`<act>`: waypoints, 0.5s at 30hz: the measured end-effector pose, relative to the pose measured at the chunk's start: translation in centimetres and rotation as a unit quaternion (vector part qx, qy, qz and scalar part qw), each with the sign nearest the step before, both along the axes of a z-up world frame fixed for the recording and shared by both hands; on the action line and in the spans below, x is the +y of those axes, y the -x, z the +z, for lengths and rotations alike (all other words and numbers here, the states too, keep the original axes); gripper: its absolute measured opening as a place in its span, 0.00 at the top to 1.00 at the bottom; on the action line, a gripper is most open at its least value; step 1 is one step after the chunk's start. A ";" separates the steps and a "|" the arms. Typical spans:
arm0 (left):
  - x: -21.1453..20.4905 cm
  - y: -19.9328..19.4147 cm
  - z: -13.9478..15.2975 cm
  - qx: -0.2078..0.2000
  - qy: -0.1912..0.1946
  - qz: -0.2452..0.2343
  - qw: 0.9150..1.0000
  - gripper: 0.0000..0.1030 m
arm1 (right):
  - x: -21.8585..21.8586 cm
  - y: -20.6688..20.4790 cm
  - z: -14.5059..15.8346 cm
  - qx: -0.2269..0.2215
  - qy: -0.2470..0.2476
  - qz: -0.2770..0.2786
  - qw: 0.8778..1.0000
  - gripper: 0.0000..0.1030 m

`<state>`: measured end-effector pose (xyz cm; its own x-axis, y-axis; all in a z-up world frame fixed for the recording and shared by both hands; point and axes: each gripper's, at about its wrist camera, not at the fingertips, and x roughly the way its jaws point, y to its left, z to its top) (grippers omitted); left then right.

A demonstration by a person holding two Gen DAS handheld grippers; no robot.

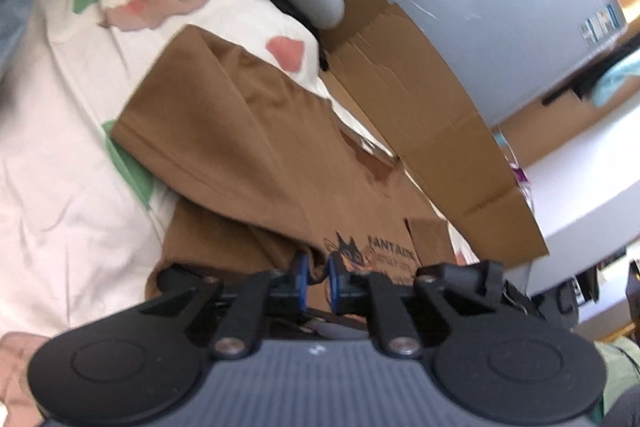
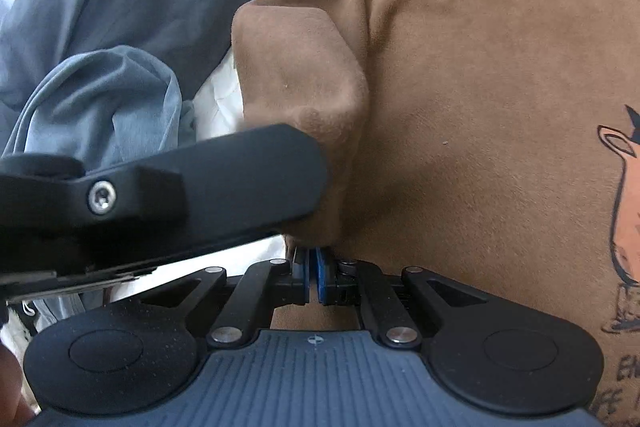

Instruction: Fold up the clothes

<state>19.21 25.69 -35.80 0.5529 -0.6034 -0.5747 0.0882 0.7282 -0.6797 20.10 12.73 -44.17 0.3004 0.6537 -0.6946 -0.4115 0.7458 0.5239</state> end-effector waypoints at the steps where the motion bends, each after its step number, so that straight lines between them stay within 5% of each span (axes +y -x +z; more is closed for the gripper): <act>1: 0.0 0.1 0.1 -0.001 0.003 -0.007 1.000 0.82 | -0.1 0.3 0.2 -0.002 0.001 0.004 1.000 0.85; 3: 0.0 0.4 0.4 -0.003 0.010 -0.017 1.000 0.77 | -0.4 1.0 0.8 -0.005 0.001 0.013 1.000 0.59; 5: 0.1 0.6 0.5 -0.006 0.007 -0.016 1.000 0.71 | -0.4 1.4 1.3 -0.012 0.009 0.022 1.000 0.47; 15: 1.6 1.4 -0.3 0.002 -0.092 0.026 0.995 0.66 | -4.1 2.8 3.3 -0.026 0.059 -0.006 0.998 0.45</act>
